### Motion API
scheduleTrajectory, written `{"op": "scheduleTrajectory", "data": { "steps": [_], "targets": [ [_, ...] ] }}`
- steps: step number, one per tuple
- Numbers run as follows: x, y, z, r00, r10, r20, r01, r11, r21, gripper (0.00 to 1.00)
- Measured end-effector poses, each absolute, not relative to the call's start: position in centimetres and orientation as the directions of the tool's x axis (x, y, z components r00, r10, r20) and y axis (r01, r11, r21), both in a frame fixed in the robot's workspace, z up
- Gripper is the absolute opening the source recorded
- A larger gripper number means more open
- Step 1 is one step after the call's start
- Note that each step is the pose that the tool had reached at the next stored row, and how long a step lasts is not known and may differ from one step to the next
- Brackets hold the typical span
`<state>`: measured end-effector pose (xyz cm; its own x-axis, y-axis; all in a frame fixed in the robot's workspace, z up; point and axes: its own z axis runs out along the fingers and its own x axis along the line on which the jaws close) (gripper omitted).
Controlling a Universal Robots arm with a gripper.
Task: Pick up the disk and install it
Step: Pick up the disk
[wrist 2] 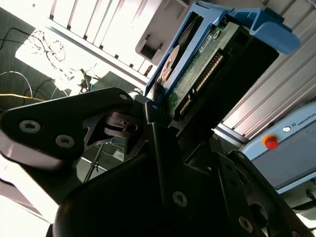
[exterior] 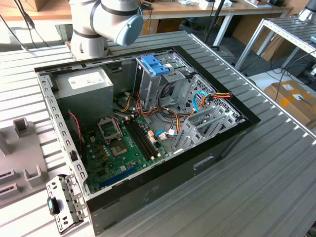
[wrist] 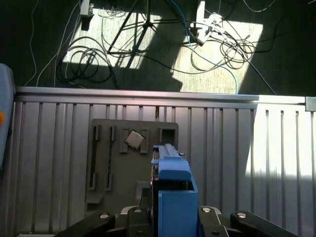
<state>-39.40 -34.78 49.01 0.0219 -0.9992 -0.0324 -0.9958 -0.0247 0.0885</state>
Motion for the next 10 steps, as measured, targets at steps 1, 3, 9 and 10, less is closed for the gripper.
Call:
{"op": "scheduleTrajectory", "data": {
  "steps": [1, 3, 9, 10],
  "targets": [
    [-39.3, -34.8, 49.0, 0.022, -0.999, -0.032, -0.996, -0.025, 0.088, 0.36],
    [-39.0, -34.8, 49.0, 0.022, -0.999, -0.032, -0.996, -0.025, 0.088, 0.36],
    [-38.1, -34.8, 49.0, 0.022, -0.999, -0.032, -0.996, -0.025, 0.088, 0.36],
    [-38.0, -34.8, 49.0, 0.022, -0.999, -0.032, -0.996, -0.025, 0.088, 0.36]
  ]
}}
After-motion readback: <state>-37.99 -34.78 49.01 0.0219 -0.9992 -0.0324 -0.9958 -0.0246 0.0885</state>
